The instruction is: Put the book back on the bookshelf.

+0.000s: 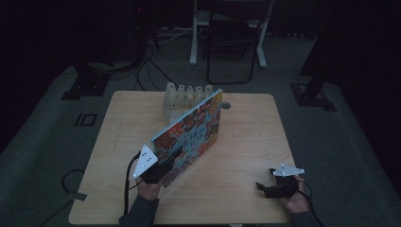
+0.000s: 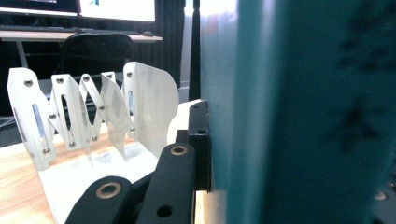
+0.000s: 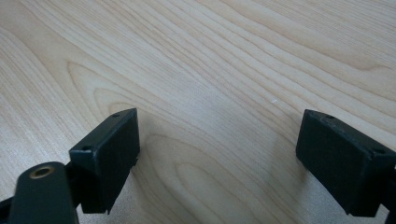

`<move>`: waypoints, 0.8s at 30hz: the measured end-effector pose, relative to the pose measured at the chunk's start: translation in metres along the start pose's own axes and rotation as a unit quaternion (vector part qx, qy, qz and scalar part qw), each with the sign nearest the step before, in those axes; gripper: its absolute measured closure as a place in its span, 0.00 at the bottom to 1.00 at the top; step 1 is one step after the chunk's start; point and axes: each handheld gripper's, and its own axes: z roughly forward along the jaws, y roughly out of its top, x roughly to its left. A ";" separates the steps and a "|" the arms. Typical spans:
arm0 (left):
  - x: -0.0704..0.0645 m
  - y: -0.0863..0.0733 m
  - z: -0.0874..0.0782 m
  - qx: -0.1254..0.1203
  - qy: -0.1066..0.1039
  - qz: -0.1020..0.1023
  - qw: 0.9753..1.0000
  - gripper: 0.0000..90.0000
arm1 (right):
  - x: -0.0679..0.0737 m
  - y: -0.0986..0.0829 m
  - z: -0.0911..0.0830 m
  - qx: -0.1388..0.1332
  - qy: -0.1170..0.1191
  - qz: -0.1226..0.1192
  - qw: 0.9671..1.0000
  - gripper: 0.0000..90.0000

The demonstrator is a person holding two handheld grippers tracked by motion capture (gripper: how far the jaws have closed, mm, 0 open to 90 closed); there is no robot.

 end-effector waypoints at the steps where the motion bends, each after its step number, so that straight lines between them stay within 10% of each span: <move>1: 0.000 0.000 0.000 0.000 0.000 -0.001 1.000 0.90 | 0.000 0.000 0.000 0.000 0.000 0.000 1.000 0.15; 24: 0.006 -0.001 -0.004 0.001 0.021 -0.006 1.000 0.90 | 0.000 0.000 0.000 0.000 0.000 0.000 1.000 0.15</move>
